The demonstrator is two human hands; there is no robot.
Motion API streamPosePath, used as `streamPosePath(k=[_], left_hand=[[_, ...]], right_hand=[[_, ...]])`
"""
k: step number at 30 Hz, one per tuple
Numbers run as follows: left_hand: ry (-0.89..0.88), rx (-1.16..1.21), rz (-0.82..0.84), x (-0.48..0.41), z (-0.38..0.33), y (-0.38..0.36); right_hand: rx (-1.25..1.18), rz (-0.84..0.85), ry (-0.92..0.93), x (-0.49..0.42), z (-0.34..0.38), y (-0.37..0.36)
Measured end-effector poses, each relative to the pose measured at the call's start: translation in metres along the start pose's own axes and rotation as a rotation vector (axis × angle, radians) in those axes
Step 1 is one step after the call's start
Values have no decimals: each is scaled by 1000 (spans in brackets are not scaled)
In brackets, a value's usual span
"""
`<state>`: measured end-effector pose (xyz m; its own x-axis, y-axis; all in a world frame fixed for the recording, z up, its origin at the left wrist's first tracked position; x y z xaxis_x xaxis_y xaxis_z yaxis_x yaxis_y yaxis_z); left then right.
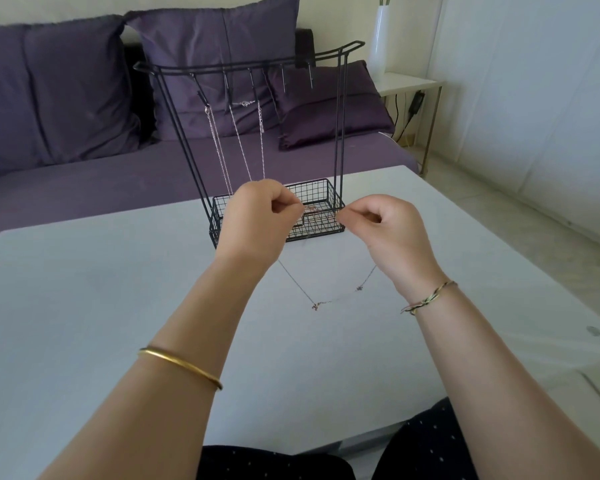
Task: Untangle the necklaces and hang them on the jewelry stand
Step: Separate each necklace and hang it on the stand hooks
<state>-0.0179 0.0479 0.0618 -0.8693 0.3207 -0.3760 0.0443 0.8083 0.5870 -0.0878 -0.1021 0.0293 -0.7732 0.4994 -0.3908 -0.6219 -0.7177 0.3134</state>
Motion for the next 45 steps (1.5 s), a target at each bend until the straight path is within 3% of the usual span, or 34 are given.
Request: streamPosePath(k=[4,13,23,35,41,45], left_hand=[[-40,-33,-14,-4,-8,1],[-46,-98,5,-38,-31,14],[-128,-191,-66,-107,-78,35],[-99,-288,-139,-156,-66,37],[-67,-402,-232,-175,-57,34],[-33,-625,-316,-179,-56,33]], right_hand=[[-44,24,-43,-1,3,3],[56,90,90,-43,37,22],[113,72,128,-120,68,35],[273,-46,131,-177,66,13],[267,-121,77,-191,65,1],[178,-84,26,-194,60,-7]])
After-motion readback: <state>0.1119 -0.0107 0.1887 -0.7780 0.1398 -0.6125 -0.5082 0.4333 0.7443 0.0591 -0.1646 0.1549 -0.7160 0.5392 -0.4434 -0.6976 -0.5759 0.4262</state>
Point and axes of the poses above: each hand's wrist, its own x-axis away from the middle knuckle, its own y-axis out of the back of the hand, z = x × y, the point moved 4 cm from there along -x, towards the middle knuckle, and after that the axes turned 2 degrees about y, right-handed, at the moved point
